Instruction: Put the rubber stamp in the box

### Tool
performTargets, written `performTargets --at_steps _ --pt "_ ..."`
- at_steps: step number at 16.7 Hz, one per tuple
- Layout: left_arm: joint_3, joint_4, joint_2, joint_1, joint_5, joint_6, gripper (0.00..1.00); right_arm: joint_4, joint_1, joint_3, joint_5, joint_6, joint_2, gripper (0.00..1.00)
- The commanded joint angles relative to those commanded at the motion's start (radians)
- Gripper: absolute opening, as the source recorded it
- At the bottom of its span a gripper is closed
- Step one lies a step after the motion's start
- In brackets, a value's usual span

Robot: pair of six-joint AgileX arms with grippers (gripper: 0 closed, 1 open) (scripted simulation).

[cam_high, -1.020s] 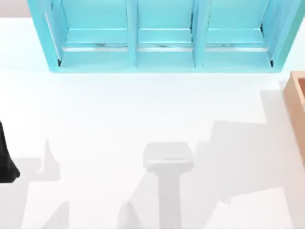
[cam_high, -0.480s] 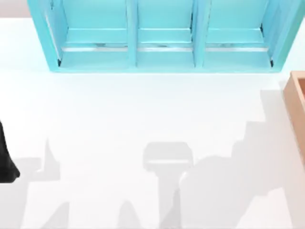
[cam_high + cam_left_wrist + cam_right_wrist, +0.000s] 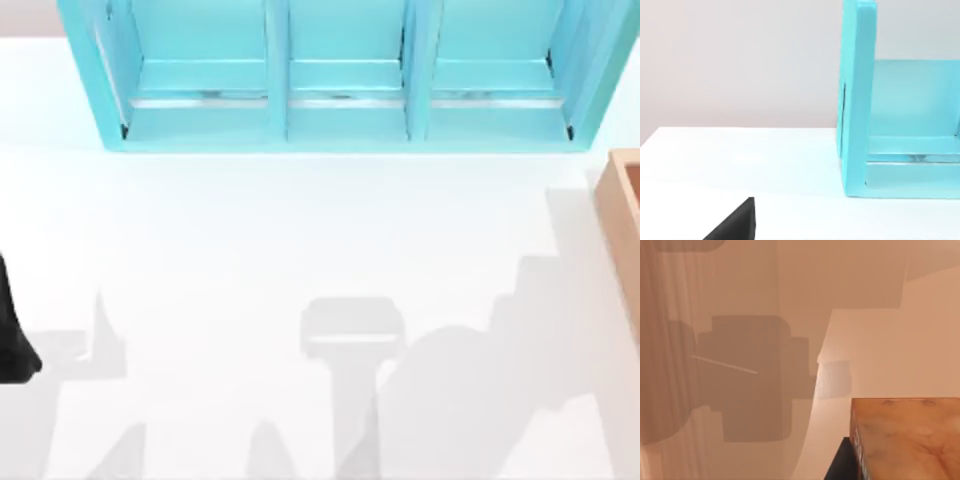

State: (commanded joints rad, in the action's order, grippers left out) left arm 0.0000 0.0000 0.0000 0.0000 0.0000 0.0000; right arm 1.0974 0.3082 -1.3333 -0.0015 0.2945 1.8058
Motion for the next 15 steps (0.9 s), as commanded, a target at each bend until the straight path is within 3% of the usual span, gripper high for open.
performTargets --at_steps 9,15 --pt "0.0 0.0 0.0 0.0 0.0 0.0 1.0 0.0 0.0 0.0 0.0 0.0 0.0 0.98" --pt "0.0 0.0 0.0 0.0 0.0 0.0 1.0 0.0 0.0 0.0 0.0 0.0 0.0 1.0"
